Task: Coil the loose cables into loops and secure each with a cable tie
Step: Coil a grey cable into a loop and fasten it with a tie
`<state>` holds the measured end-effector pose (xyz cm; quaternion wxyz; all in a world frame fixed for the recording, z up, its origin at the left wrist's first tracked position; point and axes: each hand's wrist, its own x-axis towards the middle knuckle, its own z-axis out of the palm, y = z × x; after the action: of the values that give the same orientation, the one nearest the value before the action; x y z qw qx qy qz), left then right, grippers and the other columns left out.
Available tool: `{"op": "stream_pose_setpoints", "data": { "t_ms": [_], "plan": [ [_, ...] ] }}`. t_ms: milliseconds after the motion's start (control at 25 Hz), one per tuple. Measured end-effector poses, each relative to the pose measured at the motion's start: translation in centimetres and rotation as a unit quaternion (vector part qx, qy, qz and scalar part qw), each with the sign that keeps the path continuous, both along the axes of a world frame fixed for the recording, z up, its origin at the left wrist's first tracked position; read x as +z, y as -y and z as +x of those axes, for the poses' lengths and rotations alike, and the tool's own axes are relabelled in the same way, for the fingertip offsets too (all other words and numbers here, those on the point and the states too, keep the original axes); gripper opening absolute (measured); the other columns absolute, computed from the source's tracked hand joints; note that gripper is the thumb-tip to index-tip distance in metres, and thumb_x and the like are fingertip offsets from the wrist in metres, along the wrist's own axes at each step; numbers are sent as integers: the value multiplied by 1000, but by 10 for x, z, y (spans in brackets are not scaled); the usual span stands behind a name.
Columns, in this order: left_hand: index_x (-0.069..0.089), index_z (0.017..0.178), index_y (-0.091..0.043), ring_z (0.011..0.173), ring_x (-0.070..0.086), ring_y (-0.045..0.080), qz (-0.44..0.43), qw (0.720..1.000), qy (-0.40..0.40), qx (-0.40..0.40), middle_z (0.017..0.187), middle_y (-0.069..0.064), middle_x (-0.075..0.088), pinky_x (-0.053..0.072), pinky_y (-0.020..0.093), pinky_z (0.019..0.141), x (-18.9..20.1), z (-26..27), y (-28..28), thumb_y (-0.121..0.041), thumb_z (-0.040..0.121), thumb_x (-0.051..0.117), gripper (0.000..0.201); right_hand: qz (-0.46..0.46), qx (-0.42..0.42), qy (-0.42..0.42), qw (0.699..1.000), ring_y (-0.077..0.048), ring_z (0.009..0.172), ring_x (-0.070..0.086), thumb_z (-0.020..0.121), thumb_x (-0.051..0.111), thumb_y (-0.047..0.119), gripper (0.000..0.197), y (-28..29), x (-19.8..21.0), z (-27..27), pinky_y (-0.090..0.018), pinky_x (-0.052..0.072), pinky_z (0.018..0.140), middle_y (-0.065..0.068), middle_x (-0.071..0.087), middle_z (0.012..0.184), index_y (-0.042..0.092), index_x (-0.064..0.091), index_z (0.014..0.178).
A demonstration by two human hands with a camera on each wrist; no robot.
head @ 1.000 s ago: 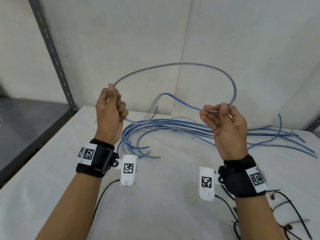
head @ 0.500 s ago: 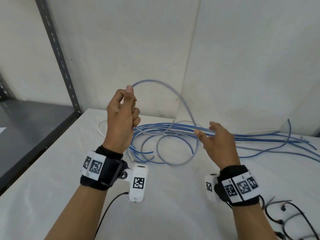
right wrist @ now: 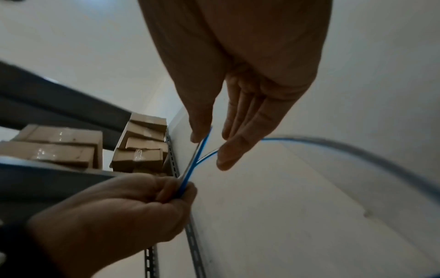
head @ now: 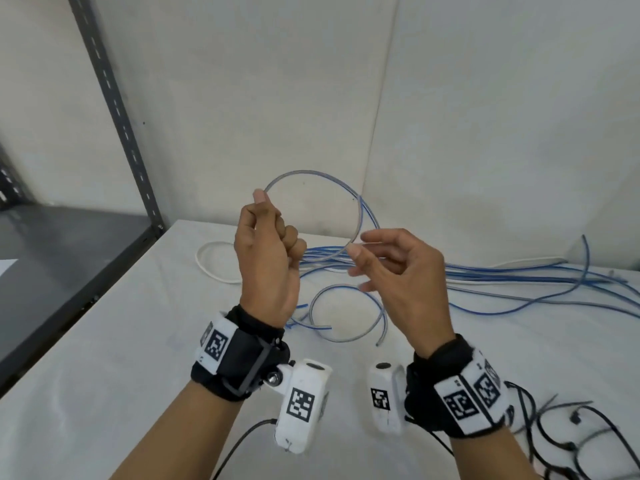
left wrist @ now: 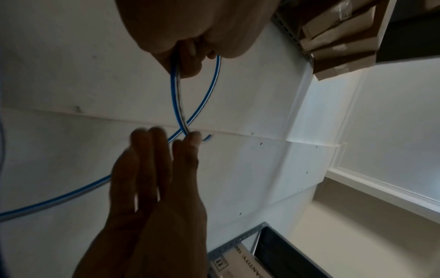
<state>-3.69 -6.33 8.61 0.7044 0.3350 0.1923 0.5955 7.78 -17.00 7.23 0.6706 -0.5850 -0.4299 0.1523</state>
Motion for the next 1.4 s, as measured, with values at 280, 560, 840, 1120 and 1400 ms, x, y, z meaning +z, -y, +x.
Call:
{"op": "stream_pose_setpoints", "data": {
  "t_ms": [280,560,840,1120,1400],
  "plan": [
    [59,105,-9,54,46,9,30,995,-59,-69,63,-4,41,56,31,68,0,4,7,-30,108,46,25,132,-75,-17,988,-22,75,73,93,71,6,19,-2,0,3,-31,61,74,-6,76,84,14,68,110],
    [69,112,-3,75,64,16,87,981,-136,-111,86,6,67,62,35,74,-1,-17,-18,-11,99,62,17,41,-66,126,989,-14,89,70,99,63,11,21,-4,-10,19,-31,57,78,6,74,95,22,76,111],
    [75,109,0,83,76,22,242,908,-295,-171,93,16,78,63,33,78,-7,-15,-7,-4,89,73,21,39,-78,238,967,-10,89,67,95,69,8,25,4,-2,15,-25,53,75,11,72,91,26,69,112],
    [81,103,-15,79,74,23,336,821,-435,-154,81,3,78,63,35,77,-7,-21,-10,-10,87,79,17,-7,-81,295,952,-10,92,64,92,74,18,23,2,-11,20,-31,52,78,14,69,94,27,76,114],
    [80,99,-18,77,74,18,359,804,-452,-140,76,-1,76,61,28,76,-5,-25,-15,-11,88,78,13,-10,-58,264,963,-5,93,67,93,73,15,7,4,-6,28,-19,50,83,8,72,96,20,76,96]
  ]
}}
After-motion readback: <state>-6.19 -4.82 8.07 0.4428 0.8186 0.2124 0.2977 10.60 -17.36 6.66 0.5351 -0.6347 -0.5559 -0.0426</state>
